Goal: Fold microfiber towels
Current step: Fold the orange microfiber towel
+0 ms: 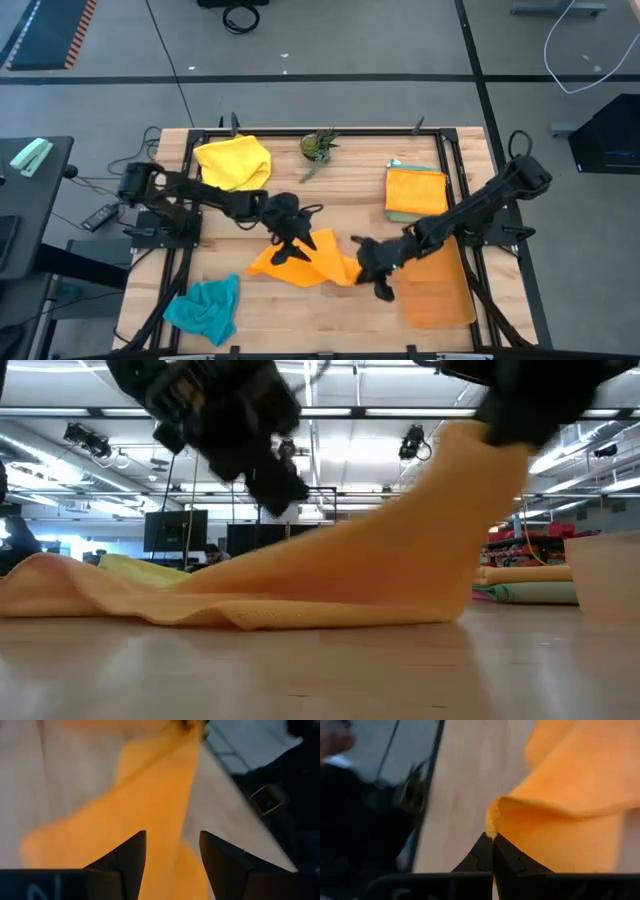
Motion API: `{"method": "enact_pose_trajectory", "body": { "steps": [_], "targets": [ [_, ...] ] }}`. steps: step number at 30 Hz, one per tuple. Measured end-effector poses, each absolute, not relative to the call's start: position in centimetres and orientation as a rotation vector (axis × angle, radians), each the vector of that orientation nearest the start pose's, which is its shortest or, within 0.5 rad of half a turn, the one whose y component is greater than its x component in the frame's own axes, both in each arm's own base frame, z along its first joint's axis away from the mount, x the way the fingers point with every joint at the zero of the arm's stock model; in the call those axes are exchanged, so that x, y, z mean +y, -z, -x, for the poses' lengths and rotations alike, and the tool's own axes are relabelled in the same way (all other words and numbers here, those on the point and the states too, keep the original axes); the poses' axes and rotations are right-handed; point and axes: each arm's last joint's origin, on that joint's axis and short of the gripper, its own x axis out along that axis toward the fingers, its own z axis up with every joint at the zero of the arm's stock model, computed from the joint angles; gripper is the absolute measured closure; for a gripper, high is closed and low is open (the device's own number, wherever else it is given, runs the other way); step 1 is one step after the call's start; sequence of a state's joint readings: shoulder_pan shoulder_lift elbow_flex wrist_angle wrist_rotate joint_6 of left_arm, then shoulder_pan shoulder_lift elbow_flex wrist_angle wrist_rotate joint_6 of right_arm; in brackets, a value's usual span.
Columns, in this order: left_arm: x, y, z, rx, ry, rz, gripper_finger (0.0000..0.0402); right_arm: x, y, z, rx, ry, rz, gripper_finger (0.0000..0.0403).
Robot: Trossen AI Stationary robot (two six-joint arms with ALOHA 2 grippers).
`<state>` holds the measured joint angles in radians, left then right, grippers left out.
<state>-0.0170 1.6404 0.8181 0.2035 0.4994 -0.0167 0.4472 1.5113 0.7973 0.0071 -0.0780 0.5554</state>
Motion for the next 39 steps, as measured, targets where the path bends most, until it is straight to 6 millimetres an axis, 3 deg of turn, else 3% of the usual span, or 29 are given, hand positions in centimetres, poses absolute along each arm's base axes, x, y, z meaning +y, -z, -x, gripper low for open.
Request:
{"method": "enact_pose_trajectory", "body": {
  "steps": [7,13,19,28,35,39],
  "targets": [
    [0.6,-16.6,-33.0,0.615,0.396,0.204,0.0222,16.8,-15.7,-25.9,1.027,-0.333,-0.478,0.04],
    [1.2,-15.2,-34.2,0.586,0.333,0.266,0.023,17.1,-13.9,-26.0,1.084,-0.271,-0.493,0.0398],
    [-0.2,-14.1,-37.8,0.546,0.417,0.03,0.023,16.9,-13.9,-26.1,1.075,-0.277,-0.479,0.0397],
    [0.0,-13.6,-43.3,0.561,0.499,-0.237,0.023,17.0,-14.1,-26.2,1.041,-0.273,-0.47,0.0396],
    [0.1,-12.1,-45.7,0.724,0.593,-0.294,0.023,17.1,-14.1,-26.3,1.031,-0.284,-0.459,0.0395],
    [0.1,-12.4,-46.5,0.791,0.638,-0.312,0.023,17.1,-14.1,-26.3,1.021,-0.28,-0.451,0.0395]
  ]
}}
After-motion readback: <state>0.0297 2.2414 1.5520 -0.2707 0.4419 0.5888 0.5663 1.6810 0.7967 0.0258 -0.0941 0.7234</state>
